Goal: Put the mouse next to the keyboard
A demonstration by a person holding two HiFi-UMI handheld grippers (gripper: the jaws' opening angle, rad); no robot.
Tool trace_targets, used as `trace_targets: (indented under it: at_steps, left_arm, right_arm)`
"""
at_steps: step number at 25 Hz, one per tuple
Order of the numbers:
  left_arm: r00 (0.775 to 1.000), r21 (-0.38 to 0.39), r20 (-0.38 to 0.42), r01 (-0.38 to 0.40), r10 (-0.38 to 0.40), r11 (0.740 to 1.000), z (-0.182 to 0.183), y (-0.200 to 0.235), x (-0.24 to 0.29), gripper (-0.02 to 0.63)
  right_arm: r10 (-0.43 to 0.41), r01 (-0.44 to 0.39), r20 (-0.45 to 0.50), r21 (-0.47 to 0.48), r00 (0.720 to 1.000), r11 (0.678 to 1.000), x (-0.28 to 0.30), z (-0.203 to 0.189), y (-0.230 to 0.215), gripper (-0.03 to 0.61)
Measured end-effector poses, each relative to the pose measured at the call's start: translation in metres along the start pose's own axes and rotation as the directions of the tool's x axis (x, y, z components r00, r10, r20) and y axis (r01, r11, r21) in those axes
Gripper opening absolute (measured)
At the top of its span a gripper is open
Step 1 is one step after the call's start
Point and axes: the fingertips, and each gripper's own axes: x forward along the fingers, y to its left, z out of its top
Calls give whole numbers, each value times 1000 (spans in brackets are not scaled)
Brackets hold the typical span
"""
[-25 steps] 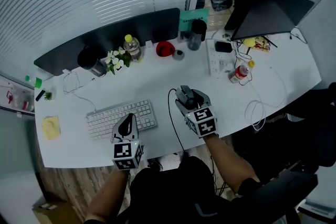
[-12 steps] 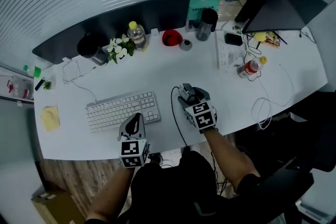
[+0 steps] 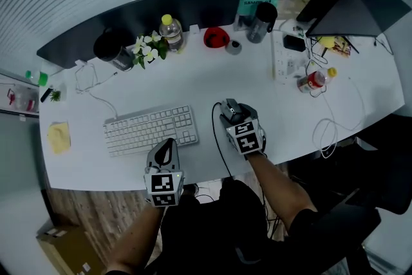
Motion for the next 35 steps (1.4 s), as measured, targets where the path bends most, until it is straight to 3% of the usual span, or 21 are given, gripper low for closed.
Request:
trace_targets:
  at_steps: [13, 19, 23, 30, 35]
  left_arm:
    - [1000, -5, 0, 0, 0, 1000, -1, -2, -4, 29]
    - [1000, 4, 31, 1, -1, 1000, 6, -3, -9, 29]
    - [999, 10, 50, -6, 5, 1000, 17, 0, -18, 29]
    - [994, 2, 113, 4, -4, 1000, 52, 5, -31, 29]
    - [983, 50, 171, 54, -62, 997, 81, -3, -46, 29]
  right_arm:
    - [4, -4, 5, -16, 1000, 1000, 1, -1, 1, 307]
    - [-17, 16, -15, -65, 1000, 998, 4, -2, -3, 332]
    - [-3, 2, -18, -46, 1000, 999, -3, 1, -1, 348]
    - [1, 1, 62, -31, 998, 1000, -42, 40, 5, 356]
    - [3, 2, 164, -30, 986, 1000, -81, 75, 8, 342]
